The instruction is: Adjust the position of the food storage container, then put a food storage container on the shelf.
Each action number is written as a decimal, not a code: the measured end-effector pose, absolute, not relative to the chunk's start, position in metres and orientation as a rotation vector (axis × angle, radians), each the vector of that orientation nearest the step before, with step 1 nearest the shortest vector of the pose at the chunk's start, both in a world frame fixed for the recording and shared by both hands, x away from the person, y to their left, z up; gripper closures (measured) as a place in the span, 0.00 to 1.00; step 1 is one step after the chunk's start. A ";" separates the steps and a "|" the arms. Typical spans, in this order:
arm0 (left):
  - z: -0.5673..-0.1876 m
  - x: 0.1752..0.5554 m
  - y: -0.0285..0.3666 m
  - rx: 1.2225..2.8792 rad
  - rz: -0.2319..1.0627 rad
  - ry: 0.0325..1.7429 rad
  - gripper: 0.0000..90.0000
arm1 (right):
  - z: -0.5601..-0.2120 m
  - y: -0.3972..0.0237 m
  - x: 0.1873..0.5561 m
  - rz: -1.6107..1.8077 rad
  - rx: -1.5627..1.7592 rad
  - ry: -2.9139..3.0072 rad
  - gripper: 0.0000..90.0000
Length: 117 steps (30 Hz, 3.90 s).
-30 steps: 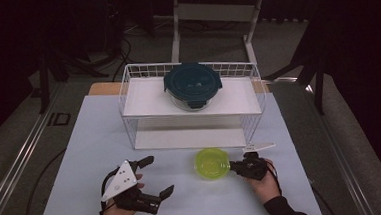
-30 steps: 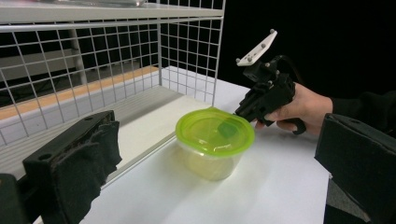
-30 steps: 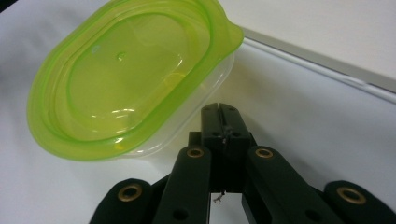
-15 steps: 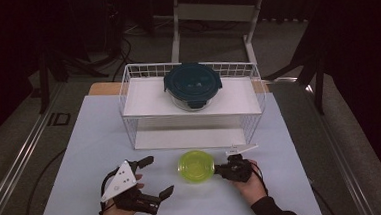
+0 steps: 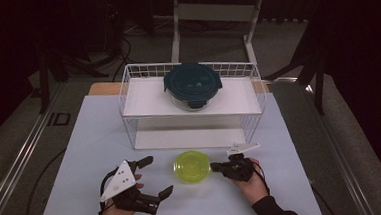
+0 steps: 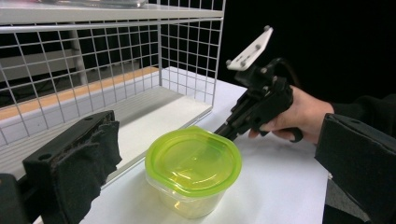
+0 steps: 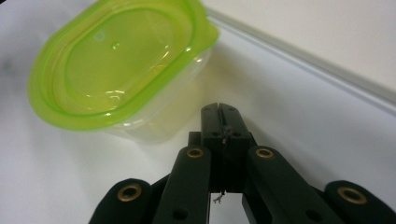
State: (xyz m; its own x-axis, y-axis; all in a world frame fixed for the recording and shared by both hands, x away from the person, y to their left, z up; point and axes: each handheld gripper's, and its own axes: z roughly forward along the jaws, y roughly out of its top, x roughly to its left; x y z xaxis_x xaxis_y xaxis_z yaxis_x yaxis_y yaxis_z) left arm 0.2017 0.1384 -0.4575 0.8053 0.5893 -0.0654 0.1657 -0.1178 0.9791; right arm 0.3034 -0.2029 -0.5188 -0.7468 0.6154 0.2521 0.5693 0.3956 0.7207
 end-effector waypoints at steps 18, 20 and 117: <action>-0.454 0.203 0.138 1.682 0.355 0.554 0.00 | -0.477 -0.230 0.261 1.413 1.054 2.406 0.59; -0.454 0.203 0.137 1.688 0.348 0.551 0.00 | -0.475 -0.229 0.257 1.410 1.048 2.376 0.48; -0.484 0.265 0.109 1.743 -0.219 1.213 0.91 | -0.483 -0.192 0.287 1.508 1.676 2.522 0.90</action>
State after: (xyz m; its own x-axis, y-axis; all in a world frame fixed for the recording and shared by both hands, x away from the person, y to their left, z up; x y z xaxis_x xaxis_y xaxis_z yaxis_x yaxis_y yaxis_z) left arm 0.2653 0.1085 -0.4841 0.4887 0.6253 -0.6085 0.7984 -0.0392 0.6009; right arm 0.2873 -0.1921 -0.4835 -0.4870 0.6217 0.6135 0.8347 0.1245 0.5364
